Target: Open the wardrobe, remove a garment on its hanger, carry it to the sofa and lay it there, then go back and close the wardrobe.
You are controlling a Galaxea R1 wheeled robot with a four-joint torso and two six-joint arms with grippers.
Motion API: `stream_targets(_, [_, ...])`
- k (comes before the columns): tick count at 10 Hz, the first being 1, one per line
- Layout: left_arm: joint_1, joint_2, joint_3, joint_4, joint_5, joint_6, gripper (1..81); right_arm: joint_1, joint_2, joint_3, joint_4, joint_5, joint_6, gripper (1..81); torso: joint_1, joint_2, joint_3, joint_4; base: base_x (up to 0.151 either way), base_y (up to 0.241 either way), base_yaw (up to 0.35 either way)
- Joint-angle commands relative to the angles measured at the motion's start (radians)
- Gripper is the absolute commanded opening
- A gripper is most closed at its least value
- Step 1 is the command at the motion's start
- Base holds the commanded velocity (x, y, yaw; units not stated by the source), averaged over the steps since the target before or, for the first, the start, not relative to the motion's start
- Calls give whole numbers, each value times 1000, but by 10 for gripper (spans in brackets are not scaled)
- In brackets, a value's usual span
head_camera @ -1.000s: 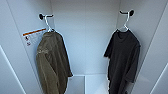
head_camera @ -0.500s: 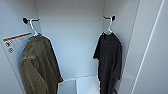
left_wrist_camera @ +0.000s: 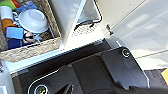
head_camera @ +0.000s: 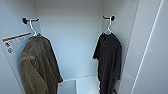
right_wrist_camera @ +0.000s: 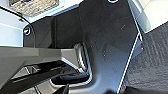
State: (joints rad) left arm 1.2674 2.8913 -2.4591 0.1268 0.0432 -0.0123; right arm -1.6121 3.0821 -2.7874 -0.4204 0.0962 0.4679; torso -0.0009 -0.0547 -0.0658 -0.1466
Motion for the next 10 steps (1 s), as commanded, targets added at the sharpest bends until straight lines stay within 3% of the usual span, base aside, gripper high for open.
stream_targets(1, [-211, -75, 172, 20, 99, 2, 811, 40, 3, 3, -4, -42, -3, 811, 1, 0, 0, 0, 0, 0, 0])
stream_targets(6, [-395, -87, 222, 4, 182, -8, 811, 48, 2, 3, -1, -41, -1, 811, 1, 0, 0, 0, 0, 0, 0])
stream_targets(10, [-536, -168, 403, 4, 257, -49, 811, 51, 2, 3, -1, -39, 0, 811, 1, 0, 0, 0, 0, 0, 0])
